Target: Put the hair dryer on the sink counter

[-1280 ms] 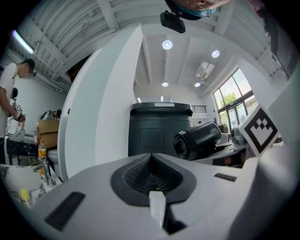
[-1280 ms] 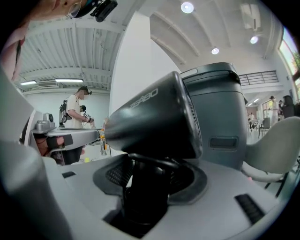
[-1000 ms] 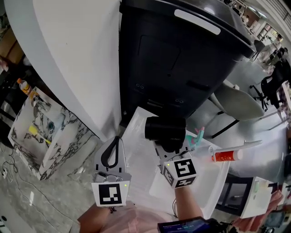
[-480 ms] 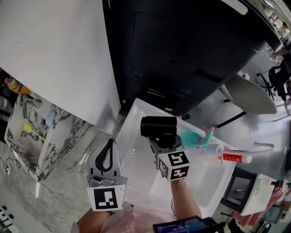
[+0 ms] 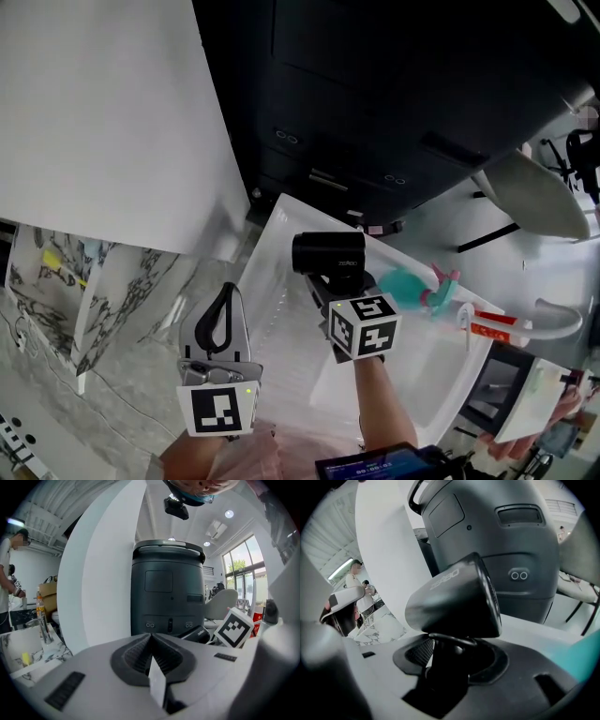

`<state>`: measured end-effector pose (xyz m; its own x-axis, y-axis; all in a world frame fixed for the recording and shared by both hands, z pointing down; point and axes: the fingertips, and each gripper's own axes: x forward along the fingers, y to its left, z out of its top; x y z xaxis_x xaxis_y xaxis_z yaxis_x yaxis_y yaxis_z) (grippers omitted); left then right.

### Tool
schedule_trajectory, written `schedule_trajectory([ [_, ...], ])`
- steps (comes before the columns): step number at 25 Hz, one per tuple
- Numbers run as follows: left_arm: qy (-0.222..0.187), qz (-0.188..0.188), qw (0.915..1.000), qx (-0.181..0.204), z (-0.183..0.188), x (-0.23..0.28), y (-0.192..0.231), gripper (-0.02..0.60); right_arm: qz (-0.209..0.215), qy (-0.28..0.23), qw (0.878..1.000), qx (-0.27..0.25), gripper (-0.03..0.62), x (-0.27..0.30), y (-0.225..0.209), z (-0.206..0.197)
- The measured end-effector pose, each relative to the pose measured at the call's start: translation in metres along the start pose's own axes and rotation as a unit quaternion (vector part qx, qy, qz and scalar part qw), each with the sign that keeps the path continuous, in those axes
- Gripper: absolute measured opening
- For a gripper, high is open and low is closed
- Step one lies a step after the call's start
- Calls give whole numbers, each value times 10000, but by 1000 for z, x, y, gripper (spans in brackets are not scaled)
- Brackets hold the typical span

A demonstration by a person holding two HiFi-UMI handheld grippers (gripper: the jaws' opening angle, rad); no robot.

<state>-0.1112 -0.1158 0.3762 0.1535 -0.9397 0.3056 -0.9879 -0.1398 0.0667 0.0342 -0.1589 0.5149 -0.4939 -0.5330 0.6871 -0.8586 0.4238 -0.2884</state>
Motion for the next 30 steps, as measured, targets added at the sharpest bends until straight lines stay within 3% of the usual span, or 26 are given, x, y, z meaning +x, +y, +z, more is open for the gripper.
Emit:
schedule_trajectory([
  [7,82,-91,9999,5,-6,14,-2,11,-19,3,9998,203,227,9,-7,-4],
  [19,-269,-288,9992,61,23,5,-10,11,-62,-936,9954,-186,227,-32,15,46],
  [23,-261,-382,9989,53,22,5,-15,11,-114,-646,9966,-500,227,-24,12,42],
  [30,-53,-295,9996,-8,9,18,-3,11,389,412,9973,-475,229,14,7,18],
])
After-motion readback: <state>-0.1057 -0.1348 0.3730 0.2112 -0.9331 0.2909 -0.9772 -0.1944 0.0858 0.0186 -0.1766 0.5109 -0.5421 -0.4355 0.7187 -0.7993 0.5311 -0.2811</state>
